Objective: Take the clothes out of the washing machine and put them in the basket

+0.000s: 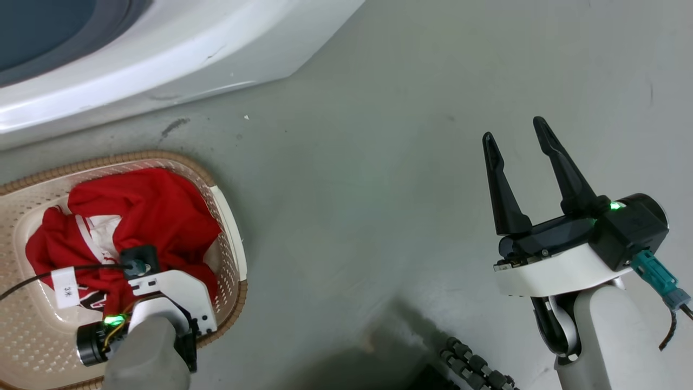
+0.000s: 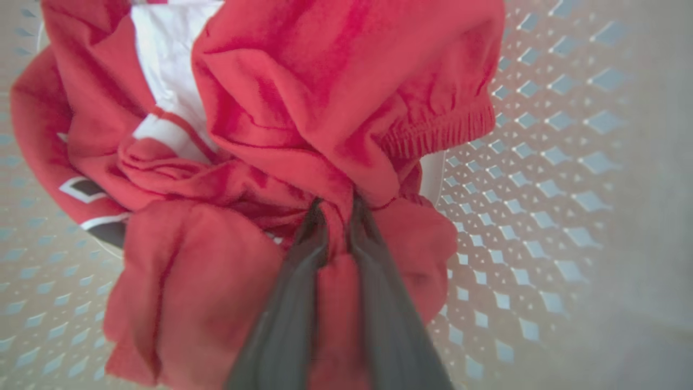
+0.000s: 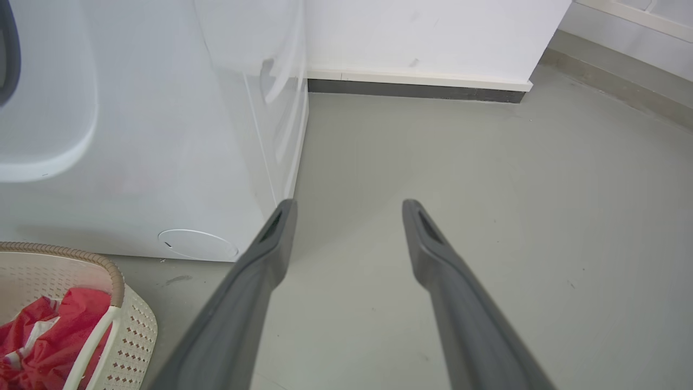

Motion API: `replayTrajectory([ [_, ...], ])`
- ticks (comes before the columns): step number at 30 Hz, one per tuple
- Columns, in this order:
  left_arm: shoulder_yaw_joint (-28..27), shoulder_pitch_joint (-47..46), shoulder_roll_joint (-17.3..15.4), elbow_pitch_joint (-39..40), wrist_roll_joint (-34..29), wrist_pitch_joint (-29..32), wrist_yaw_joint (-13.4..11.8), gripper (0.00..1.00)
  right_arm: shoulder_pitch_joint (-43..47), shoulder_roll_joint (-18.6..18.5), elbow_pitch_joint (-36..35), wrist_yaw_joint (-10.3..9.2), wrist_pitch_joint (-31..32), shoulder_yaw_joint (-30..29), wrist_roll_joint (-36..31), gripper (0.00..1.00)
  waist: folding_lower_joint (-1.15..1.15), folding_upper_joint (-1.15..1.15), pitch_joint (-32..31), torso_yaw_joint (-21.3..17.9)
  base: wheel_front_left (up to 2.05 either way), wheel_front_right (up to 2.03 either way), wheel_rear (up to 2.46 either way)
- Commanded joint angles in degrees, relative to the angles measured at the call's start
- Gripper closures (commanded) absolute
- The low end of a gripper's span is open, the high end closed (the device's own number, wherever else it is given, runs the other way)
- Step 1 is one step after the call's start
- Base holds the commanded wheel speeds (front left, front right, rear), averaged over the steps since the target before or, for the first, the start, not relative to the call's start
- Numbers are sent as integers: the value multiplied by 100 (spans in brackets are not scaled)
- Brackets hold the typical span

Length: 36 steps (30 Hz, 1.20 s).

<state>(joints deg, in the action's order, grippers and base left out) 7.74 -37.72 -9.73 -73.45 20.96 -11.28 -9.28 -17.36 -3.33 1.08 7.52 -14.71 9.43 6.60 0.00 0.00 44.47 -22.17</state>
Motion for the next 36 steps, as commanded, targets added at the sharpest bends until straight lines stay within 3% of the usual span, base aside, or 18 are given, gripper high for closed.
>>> replayTrajectory([
  [1,12,85,43,-16,11,24,-10,0,-59,-5,36,-6,-39,4,1,0,0,0,-113,16,0,0,0],
  [15,-70,780,420,-39,354,-217,429,0,389,34,262,-6,77,-110,-118,0,0,0,-1919,455,0,0,0],
  [23,17,922,439,208,295,-386,617,0,762,45,202,-5,327,-282,-285,0,0,0,-2795,791,0,0,0],
  [36,-142,1514,457,2642,-327,-392,473,0,1336,48,-50,-5,647,-578,-387,0,0,0,-3686,1335,0,0,0],
])
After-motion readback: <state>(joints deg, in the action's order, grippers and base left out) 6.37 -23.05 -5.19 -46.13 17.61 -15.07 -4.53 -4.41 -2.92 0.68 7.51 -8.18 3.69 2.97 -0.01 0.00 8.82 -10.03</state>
